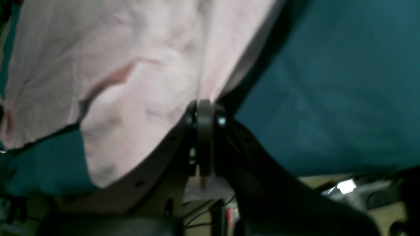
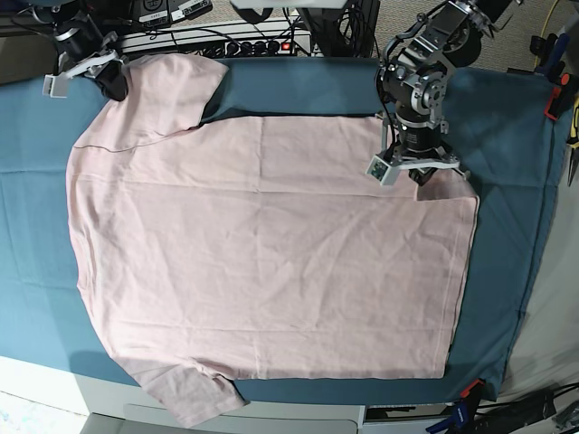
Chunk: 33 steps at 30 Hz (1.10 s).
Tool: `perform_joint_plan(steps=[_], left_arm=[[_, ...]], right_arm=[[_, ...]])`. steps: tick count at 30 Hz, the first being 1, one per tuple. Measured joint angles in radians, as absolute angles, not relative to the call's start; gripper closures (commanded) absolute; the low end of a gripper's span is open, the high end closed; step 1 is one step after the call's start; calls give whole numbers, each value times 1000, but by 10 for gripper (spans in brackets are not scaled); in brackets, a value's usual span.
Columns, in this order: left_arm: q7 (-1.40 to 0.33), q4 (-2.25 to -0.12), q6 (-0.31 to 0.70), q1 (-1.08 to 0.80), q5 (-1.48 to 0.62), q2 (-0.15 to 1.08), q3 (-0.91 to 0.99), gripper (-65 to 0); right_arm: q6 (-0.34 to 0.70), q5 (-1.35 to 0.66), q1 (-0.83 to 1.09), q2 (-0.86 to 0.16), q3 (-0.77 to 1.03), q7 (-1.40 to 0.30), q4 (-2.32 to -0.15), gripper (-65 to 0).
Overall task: Fold the T-shirt properly
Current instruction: 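Close the left gripper on the shirt corner and lift slightly, then lower the right gripper to the shoulder by the sleeve and grasp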
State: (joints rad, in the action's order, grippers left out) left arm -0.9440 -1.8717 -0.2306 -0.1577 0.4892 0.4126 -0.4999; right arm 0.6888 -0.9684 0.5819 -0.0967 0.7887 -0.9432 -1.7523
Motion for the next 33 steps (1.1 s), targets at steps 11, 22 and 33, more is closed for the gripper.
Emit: perform_joint_plan(steps=[11,22,33], left_arm=[[-826,-1962,-184,-191,38,410,-144,0],[-776,-1962,-100,-193,-342,411,122,0],[-750,-1961,-99,-191,-380,435,121,0]], right_arm=[[690,-969,618,-97,788,-962,-1913,0],[690,-939,578,-97,788,-943,-1914,0],[690,-913,476,-97,788,-938,-1914,0]])
